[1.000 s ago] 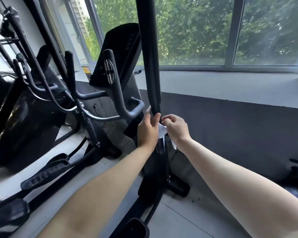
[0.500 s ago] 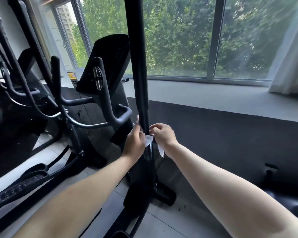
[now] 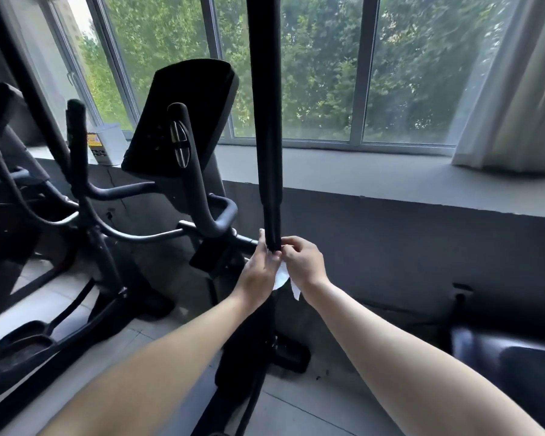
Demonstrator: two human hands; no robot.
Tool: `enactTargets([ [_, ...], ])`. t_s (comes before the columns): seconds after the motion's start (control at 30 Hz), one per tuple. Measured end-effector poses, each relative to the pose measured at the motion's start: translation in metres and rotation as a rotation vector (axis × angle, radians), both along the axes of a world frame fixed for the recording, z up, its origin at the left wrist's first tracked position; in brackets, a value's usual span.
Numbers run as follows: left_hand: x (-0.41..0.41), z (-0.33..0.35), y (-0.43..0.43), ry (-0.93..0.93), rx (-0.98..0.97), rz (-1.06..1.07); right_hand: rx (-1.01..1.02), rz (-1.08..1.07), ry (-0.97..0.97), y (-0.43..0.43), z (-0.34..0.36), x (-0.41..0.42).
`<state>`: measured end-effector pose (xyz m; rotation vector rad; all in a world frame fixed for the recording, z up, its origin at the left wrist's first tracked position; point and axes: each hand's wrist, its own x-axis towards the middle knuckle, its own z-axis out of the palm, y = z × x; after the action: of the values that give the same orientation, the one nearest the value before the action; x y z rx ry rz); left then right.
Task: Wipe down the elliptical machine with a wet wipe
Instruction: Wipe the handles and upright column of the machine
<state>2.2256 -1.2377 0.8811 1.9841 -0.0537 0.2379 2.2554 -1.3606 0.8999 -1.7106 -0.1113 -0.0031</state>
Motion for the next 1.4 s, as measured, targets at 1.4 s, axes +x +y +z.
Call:
enactTargets([
  [1.4, -0.025, -0.051, 0.107, 0.39, -0.464, -0.297, 0.007, -0.236, 0.171, 0.077, -0.076, -0.077],
])
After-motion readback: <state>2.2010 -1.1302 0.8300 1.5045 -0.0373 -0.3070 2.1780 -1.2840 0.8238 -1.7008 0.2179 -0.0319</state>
